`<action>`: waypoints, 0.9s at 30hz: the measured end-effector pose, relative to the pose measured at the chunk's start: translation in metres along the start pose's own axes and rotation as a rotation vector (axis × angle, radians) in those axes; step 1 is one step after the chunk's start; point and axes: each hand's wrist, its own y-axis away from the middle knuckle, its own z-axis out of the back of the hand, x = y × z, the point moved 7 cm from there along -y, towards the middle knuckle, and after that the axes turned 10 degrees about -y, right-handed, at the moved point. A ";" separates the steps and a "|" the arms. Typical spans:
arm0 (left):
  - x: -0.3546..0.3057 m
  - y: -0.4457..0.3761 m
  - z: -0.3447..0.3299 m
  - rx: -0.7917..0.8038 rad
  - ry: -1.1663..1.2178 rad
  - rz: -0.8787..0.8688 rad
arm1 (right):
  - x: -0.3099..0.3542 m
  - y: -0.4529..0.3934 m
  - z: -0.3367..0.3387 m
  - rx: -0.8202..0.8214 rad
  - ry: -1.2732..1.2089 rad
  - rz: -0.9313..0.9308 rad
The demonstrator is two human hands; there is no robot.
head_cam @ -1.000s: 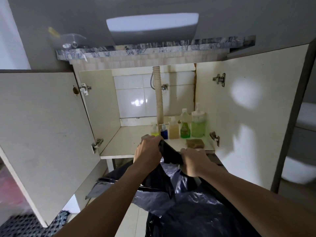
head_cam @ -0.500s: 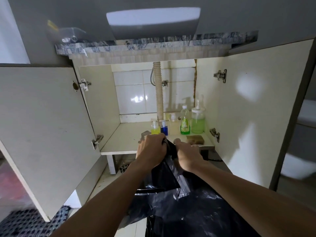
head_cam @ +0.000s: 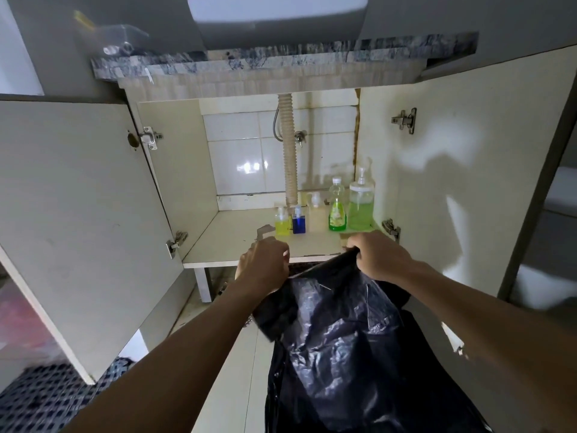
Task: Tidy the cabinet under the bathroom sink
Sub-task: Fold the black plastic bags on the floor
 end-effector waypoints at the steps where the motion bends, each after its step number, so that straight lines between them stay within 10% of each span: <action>1: 0.001 -0.001 -0.002 0.007 0.036 0.008 | -0.003 0.001 0.001 0.006 -0.016 -0.003; 9: -0.066 0.026 -0.035 0.533 0.409 -0.208 | 0.009 -0.002 0.016 -0.085 -0.144 -0.009; 19: -0.025 0.009 -0.054 0.267 0.016 -0.022 | 0.017 0.000 0.023 -0.059 -0.202 0.089; 27: -0.004 0.000 -0.038 0.091 -0.080 0.046 | -0.011 0.005 0.020 0.304 -0.055 -0.015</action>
